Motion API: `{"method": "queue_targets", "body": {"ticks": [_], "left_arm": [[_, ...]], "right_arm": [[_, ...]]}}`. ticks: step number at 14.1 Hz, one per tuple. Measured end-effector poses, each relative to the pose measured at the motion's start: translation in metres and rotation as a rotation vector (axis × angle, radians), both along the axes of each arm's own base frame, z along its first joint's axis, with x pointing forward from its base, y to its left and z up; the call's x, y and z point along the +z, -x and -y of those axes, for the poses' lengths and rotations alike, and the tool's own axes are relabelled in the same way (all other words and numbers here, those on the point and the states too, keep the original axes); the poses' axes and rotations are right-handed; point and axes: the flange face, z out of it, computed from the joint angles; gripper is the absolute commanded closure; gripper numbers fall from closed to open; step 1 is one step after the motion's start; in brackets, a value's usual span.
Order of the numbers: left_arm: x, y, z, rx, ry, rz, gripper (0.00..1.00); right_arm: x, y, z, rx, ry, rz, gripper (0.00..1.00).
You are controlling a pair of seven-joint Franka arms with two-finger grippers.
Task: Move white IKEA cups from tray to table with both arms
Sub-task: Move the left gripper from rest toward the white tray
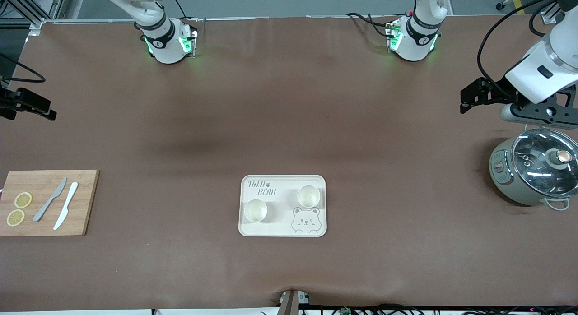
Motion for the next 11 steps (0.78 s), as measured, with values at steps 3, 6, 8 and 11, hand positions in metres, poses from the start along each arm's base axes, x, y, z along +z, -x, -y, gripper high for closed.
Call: {"method": "queue_targets", "body": {"ticks": [3,6,8,11], "left_arm": [[-0.002,-0.001,0.000,0.000,-0.009,-0.003,0.00],[-0.006,-0.002,0.004,-0.007,-0.006,-0.007,0.00],[-0.019,-0.010,0.020,0.028,0.014,-0.008,0.00],[-0.072,-0.034,0.100,0.124,0.006,-0.020,0.00]], "right_arm": [[-0.003,0.000,0.004,-0.007,0.000,-0.006,0.00],[-0.005,0.001,0.010,-0.018,-0.001,-0.012,0.00],[-0.006,0.001,0.011,-0.020,-0.001,-0.010,0.00],[-0.005,0.000,0.012,-0.024,0.000,0.001,0.00]]}}
